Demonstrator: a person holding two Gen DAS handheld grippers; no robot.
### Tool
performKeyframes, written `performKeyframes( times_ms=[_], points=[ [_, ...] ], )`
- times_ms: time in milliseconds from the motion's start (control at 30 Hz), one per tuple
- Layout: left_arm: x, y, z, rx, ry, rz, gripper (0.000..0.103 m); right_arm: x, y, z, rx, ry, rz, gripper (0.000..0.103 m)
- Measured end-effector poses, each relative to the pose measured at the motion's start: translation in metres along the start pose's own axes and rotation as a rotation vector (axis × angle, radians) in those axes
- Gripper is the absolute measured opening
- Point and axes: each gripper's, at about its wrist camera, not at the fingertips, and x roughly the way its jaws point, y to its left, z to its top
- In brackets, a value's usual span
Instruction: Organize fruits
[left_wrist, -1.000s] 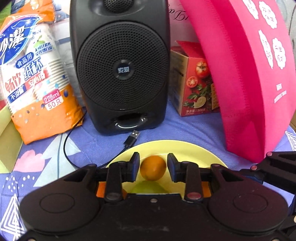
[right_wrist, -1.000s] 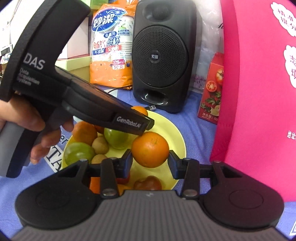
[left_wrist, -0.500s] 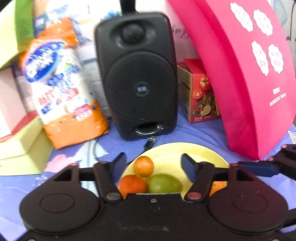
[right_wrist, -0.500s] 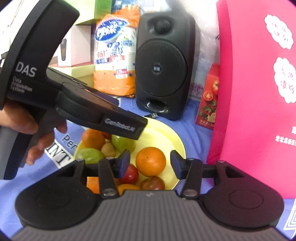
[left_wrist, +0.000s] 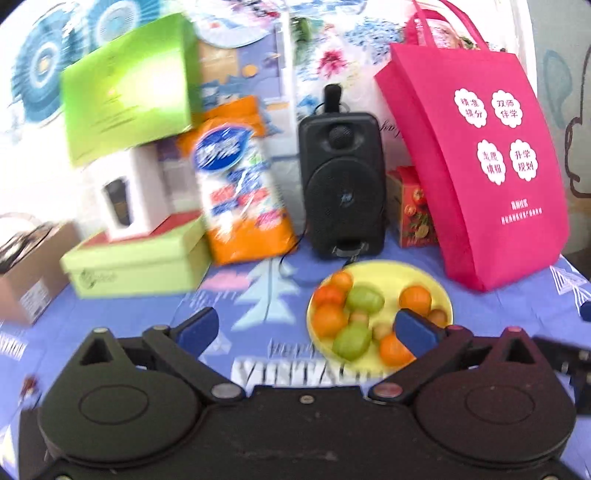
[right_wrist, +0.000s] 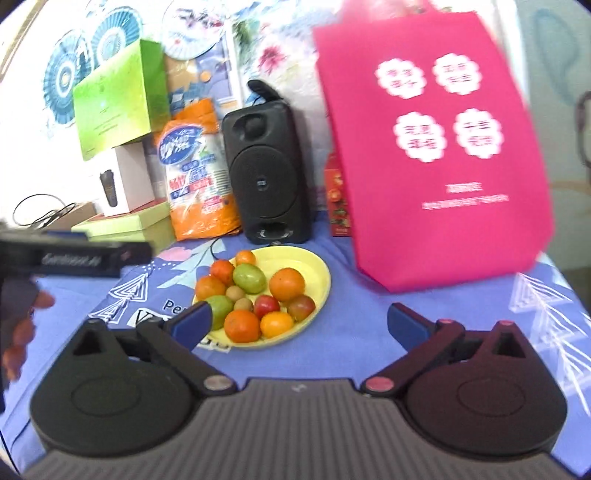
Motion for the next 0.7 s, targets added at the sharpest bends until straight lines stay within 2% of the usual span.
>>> performKeyframes(
  times_ms=[67,300,500,600,700],
  points=[
    [-0.02,0.004,-0.013,-0.042,0.003,0.019,0.103,-0.017,0.008,-0.003,-0.01,0.017,-0.053,0.103],
    [-0.092,0.017,-0.061,-0.137,0.009,0.079,0.103,-0.069,0.038,-0.028,-0.081,-0.011,-0.244,0.103],
    [-0.136,0.021,-0.091,-0.149,-0.007,0.09,0.103,-0.078,0.049,-0.058,-0.121,0.045,-0.292,0.103],
    [-0.153,0.015,-0.095,-0.108,-0.044,0.126,0.103,-0.082,0.052,-0.066,-0.129,0.047,-0.306,0.103],
    [-0.166,0.008,-0.093,-0.091,-0.072,0.107,0.103,-0.088,0.054,-0.068,-0.132,0.032,-0.307,0.103]
  ],
)
